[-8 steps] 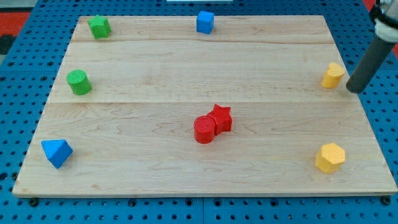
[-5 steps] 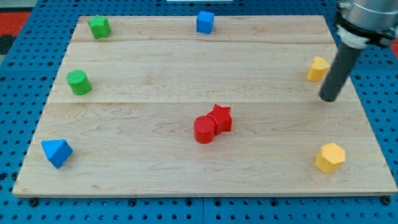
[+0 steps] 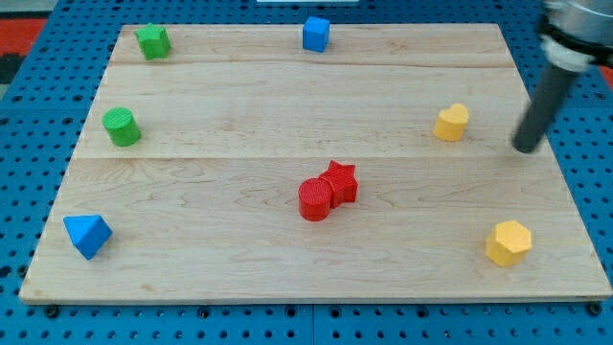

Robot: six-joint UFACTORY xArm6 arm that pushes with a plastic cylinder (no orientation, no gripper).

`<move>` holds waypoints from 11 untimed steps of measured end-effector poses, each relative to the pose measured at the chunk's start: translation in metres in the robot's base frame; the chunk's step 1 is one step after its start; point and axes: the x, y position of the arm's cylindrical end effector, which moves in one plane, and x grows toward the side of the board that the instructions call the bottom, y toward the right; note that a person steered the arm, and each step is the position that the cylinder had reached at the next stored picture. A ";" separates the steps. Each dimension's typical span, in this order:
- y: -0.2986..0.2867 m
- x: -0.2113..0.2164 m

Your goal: Place the yellow blocks diagonally to each other

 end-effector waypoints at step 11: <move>-0.100 0.080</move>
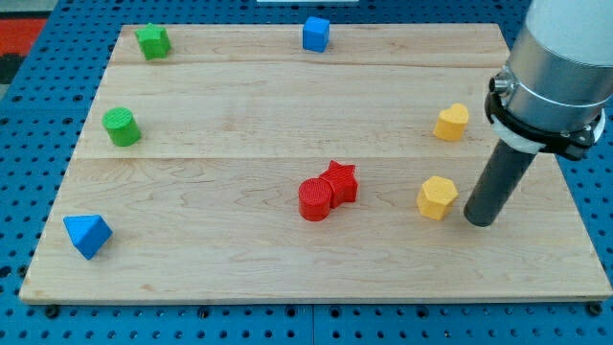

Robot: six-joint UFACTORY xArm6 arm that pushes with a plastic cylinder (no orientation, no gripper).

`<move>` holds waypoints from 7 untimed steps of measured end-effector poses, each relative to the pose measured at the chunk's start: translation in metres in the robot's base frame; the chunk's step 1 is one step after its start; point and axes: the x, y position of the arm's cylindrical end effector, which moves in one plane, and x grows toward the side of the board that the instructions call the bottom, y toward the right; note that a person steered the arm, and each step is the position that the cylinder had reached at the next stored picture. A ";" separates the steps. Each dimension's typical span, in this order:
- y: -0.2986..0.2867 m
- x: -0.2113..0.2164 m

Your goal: Place the yellow blocks diagonally to each other

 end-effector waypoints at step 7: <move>-0.053 -0.032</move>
